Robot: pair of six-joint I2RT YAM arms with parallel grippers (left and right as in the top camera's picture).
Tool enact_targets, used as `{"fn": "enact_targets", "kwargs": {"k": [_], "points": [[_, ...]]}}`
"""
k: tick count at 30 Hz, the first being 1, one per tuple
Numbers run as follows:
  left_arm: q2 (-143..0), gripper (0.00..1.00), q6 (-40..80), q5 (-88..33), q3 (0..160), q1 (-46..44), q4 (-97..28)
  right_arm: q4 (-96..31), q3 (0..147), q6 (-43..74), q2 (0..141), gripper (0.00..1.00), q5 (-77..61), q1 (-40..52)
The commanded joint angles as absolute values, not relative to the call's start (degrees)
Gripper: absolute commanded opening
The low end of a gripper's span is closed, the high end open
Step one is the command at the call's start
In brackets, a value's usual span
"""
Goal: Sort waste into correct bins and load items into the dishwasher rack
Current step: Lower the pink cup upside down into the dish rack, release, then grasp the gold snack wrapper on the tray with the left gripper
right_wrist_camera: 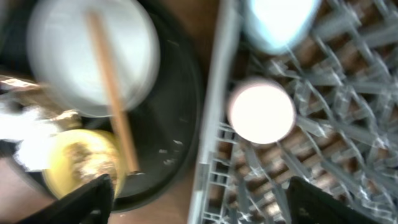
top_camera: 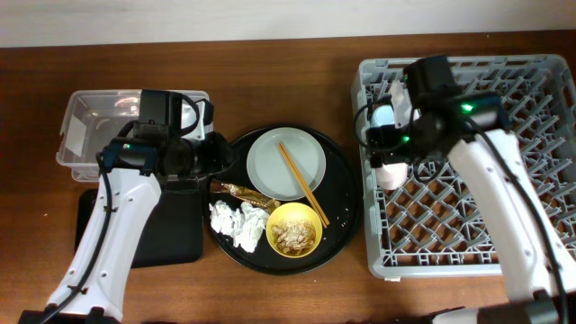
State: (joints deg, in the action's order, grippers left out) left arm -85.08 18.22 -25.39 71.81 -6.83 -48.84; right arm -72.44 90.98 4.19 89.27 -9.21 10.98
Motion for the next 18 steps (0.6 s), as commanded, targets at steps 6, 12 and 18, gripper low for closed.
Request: {"fn": "enact_targets", "kwargs": {"k": [6, 12, 18], "points": [[-84.9, 0.31, 15.3, -21.1, 72.2, -6.8, -52.4, -72.6, 91.2, 1.7, 89.2, 0.99, -20.1, 11.3], [-84.9, 0.39, 15.3, -15.2, 71.9, -8.6, -56.4, -72.6, 91.2, 1.7, 89.4, 0.98, -20.1, 11.3], [-85.6, 0.4, 22.7, -11.0, 69.2, -12.5, -54.9, -72.6, 91.2, 1.7, 89.4, 0.98, -20.1, 11.3]]}}
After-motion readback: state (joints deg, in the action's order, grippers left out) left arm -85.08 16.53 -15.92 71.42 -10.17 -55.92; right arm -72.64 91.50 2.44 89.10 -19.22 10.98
